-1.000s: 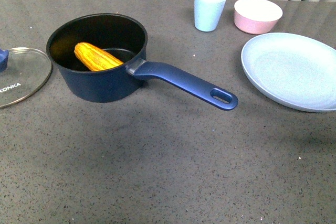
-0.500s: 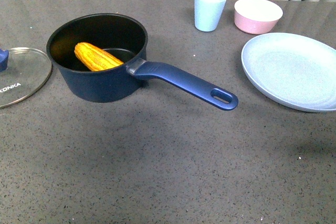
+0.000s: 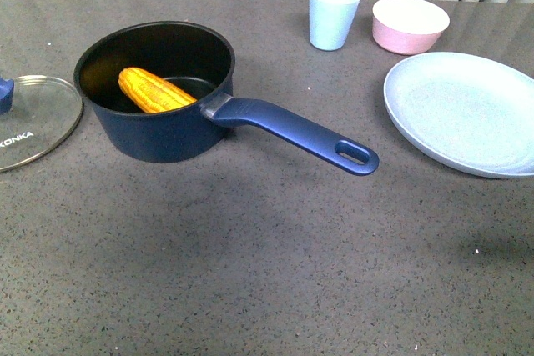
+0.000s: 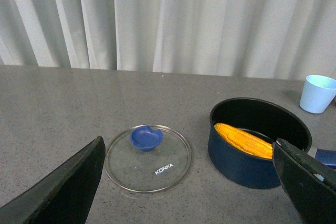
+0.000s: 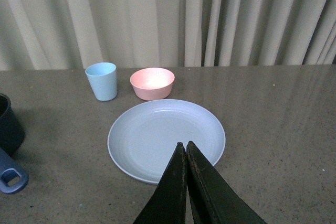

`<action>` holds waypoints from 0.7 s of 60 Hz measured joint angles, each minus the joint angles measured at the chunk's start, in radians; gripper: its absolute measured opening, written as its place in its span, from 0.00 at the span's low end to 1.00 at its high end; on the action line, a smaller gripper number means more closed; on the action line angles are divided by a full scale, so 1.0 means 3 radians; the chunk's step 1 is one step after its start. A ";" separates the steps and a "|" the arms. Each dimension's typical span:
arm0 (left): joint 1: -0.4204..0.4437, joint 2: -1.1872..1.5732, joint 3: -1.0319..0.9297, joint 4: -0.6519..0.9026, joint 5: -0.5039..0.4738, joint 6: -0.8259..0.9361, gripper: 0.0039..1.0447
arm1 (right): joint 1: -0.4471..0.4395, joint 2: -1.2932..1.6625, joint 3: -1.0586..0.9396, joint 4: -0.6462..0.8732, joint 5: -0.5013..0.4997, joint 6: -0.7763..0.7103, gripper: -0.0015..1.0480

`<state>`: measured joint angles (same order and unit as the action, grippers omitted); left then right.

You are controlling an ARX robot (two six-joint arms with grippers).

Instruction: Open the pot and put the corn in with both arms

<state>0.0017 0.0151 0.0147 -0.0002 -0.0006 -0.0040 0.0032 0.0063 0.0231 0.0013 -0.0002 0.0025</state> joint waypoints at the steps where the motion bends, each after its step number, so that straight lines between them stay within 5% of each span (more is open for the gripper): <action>1: 0.0000 0.0000 0.0000 0.0000 0.0001 0.0000 0.92 | 0.0000 0.0000 0.0000 0.0000 0.0000 0.0000 0.03; 17: 0.0000 0.0000 0.0000 0.0000 0.0000 0.0000 0.92 | 0.0000 0.0000 0.0000 0.0000 0.0000 0.0001 0.47; 29: 0.0000 0.0000 0.0000 0.0000 0.0000 0.0000 0.92 | 0.0000 -0.0001 0.0000 0.0000 0.0000 0.0003 0.92; 42: 0.0000 0.0000 0.0000 0.0000 0.0000 0.0000 0.92 | 0.0000 -0.0001 0.0000 0.0000 0.0000 0.0001 0.91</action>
<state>0.0017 0.0151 0.0147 -0.0002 -0.0006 -0.0040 0.0032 0.0059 0.0231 0.0013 -0.0002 0.0029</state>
